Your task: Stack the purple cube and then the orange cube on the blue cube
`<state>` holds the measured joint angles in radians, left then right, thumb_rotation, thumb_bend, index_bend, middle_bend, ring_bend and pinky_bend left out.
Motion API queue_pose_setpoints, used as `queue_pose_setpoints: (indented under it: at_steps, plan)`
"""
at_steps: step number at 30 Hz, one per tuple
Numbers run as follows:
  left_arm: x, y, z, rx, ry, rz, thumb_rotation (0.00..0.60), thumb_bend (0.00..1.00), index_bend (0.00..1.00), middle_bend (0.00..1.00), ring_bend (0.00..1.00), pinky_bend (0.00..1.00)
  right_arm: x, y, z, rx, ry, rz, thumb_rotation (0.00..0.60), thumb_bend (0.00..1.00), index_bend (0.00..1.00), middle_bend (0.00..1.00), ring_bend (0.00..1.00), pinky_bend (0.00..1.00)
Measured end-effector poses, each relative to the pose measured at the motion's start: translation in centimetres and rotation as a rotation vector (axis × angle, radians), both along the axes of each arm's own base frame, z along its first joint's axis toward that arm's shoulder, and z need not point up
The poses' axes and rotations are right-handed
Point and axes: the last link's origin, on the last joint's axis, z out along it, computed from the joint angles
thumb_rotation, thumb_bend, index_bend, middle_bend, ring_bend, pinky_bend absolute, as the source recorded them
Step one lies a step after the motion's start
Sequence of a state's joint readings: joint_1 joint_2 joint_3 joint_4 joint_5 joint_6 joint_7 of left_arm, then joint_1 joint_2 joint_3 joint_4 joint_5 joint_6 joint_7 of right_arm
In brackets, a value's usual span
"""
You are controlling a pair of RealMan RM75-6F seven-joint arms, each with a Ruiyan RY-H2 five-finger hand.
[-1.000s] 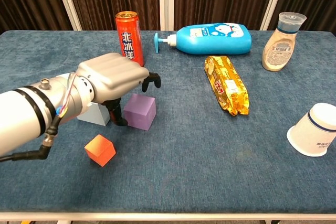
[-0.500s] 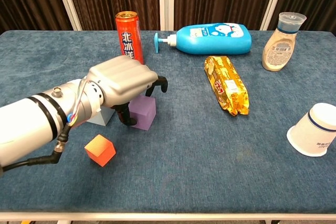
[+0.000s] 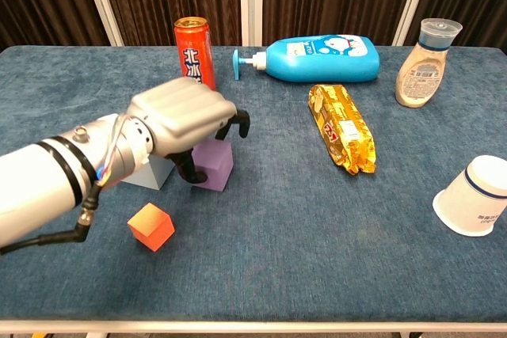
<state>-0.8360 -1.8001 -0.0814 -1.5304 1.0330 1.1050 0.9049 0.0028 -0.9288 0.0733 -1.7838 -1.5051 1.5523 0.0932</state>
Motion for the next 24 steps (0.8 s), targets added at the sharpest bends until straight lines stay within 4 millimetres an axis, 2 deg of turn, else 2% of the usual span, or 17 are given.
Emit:
queue_pose_setpoints:
  at_steps: [7,15,20,24]
  plan:
    - [1.4,0.1,2.4,0.013,-0.037,-0.011,0.600,0.27,0.36,0.60,0.31,0.36,0.1,0.0,-0.1,0.006,0.005,0.002,0.600,0.23,0.06,0.08,0.00,0.00]
    - [3.0,-0.7,6.0,-0.008,-0.081,0.013,0.600,0.27,0.36,0.60,0.31,0.36,-0.1,-0.1,-0.3,0.020,0.012,-0.008,0.600,0.23,0.06,0.08,0.00,0.00]
    - [2.5,-0.3,8.5,-0.005,-0.062,0.039,0.600,0.27,0.36,0.60,0.31,0.36,-0.2,0.1,-0.5,0.022,0.019,-0.006,0.600,0.23,0.06,0.08,0.00,0.00]
    - [1.6,0.2,9.6,0.004,-0.026,0.038,0.600,0.27,0.36,0.60,0.31,0.35,-0.2,0.1,-0.6,0.025,0.024,-0.005,0.600,0.23,0.06,0.08,0.00,0.00]
